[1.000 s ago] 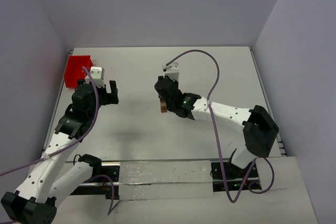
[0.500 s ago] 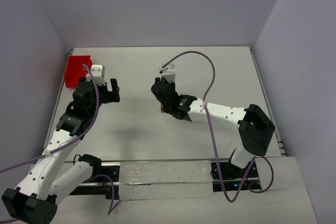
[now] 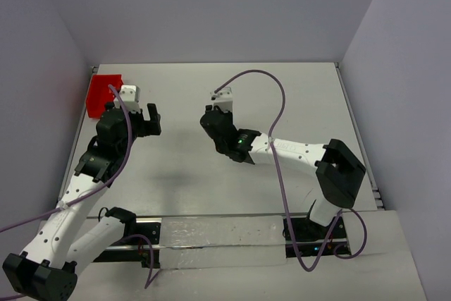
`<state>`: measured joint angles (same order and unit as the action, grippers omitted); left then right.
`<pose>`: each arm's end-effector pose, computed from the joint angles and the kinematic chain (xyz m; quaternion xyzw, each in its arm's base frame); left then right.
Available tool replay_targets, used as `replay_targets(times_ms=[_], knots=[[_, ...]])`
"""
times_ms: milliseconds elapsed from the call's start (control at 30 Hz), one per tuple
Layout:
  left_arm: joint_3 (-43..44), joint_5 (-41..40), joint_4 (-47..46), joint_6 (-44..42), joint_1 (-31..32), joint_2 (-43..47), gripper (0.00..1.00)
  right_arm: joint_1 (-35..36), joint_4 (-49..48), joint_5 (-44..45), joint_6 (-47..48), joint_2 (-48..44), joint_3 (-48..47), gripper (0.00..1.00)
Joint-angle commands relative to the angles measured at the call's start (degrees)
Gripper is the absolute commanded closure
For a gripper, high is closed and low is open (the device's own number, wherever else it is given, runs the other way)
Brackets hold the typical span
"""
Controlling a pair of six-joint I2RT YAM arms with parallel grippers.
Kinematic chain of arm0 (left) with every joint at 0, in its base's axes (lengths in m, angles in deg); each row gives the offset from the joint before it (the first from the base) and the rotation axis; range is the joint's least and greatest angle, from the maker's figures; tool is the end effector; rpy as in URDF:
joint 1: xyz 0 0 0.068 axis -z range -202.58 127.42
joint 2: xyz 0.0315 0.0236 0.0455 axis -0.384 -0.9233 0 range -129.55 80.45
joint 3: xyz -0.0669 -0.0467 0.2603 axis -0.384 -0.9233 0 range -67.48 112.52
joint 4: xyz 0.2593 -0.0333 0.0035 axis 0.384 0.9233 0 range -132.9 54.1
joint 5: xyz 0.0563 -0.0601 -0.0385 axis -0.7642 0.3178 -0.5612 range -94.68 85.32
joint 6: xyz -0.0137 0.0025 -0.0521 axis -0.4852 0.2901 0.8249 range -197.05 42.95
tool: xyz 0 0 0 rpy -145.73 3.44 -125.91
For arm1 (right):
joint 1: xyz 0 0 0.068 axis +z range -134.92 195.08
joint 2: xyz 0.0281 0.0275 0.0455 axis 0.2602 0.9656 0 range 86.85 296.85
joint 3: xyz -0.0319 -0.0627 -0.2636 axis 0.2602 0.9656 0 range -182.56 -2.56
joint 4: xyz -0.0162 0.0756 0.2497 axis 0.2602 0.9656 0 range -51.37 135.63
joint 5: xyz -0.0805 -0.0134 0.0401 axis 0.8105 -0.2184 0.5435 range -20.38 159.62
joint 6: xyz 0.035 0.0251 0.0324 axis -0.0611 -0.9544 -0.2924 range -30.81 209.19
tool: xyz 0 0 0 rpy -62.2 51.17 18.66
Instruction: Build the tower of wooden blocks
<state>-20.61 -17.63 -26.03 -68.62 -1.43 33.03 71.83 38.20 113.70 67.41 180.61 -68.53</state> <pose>0.1807 -0.0614 0.3330 0.0224 0.8033 -0.0622 0.5919 0.2238 0.2961 0.2701 -0.0518 0.8139 0.0566 0.5760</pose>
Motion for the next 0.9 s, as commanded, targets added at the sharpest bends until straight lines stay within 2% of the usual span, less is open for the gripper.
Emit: replay_targets(times_ms=[0,867], knots=[[2.5,1.5,-2.9,0.8,-0.5,0.1,0.01,0.2,-1.8,2.6,-1.0,1.1,-2.0,1.00],[3.1,2.9,-3.7,0.6,-0.6,-2.4,0.01,-0.6,-6.6,0.2,1.2,-0.6,2.4,1.00]])
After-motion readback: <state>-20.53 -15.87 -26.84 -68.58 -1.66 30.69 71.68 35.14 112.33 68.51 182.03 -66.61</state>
